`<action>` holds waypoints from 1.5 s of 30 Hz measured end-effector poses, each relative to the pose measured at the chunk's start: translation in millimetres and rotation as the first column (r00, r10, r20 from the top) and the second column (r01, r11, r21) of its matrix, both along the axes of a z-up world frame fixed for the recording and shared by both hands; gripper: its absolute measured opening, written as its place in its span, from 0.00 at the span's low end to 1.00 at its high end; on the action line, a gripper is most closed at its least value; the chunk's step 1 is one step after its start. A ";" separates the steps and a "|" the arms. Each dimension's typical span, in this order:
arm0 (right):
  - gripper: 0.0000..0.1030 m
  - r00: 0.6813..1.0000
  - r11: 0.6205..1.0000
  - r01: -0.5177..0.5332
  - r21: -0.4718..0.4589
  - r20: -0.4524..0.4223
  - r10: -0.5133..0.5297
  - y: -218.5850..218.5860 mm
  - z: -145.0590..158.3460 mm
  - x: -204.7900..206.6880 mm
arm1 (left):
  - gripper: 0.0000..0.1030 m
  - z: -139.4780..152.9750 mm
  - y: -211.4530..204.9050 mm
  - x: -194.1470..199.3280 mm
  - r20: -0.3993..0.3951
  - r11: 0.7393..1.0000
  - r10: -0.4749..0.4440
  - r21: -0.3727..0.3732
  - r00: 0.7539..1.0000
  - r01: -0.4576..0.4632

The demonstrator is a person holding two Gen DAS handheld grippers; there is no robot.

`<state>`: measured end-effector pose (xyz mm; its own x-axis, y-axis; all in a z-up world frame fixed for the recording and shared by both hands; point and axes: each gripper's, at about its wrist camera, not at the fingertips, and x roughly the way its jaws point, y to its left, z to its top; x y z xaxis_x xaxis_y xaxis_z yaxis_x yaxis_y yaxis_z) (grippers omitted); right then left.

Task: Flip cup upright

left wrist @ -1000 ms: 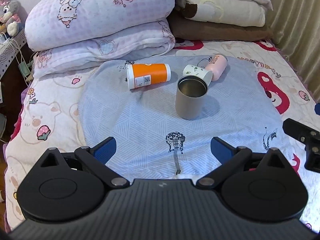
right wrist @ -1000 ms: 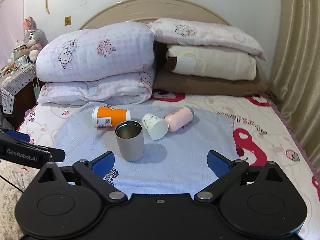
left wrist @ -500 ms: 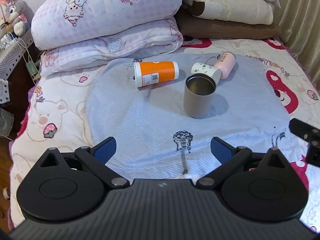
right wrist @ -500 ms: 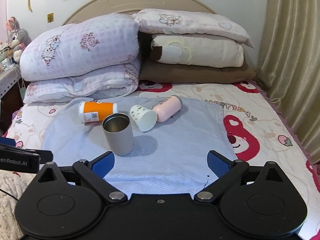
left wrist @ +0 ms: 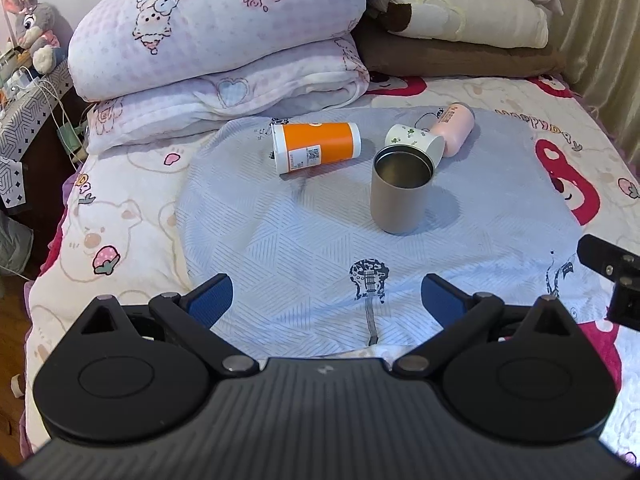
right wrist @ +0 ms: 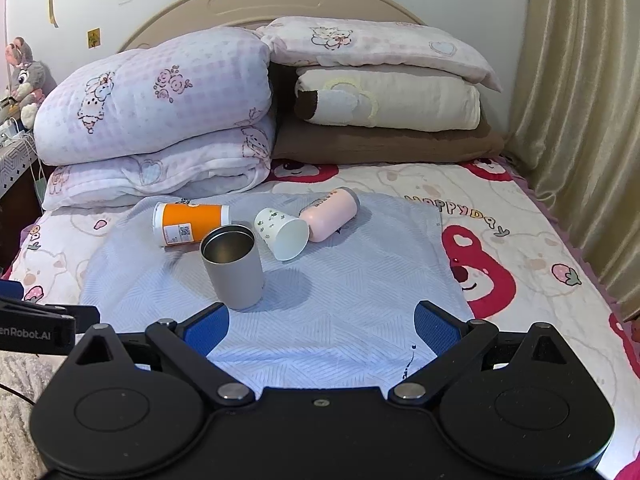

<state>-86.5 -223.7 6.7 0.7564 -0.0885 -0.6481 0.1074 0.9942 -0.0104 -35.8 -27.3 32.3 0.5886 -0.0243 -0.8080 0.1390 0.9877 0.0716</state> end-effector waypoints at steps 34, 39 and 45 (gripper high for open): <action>0.98 1.000 1.000 0.003 -0.016 -0.003 -0.003 3.1 -1.0 -3.2 | 0.99 -10.8 6.4 3.0 -0.049 1.000 0.027 -0.006 0.998 -0.027; 0.98 1.000 1.000 0.007 -0.014 -0.006 -0.007 1.4 -1.8 -3.1 | 0.99 -11.0 5.4 3.2 -0.049 1.000 0.022 0.000 0.999 -0.022; 0.98 1.000 1.000 0.011 -0.013 -0.009 -0.011 -0.9 -2.3 -3.4 | 0.99 -12.5 2.9 2.3 -0.054 1.000 0.008 0.008 0.998 -0.008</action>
<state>-89.9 -224.7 4.4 0.7495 -0.1051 -0.6537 0.1178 0.9927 -0.0246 -33.6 -24.4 19.8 0.5439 -0.0135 -0.8391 0.1353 0.9882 0.0717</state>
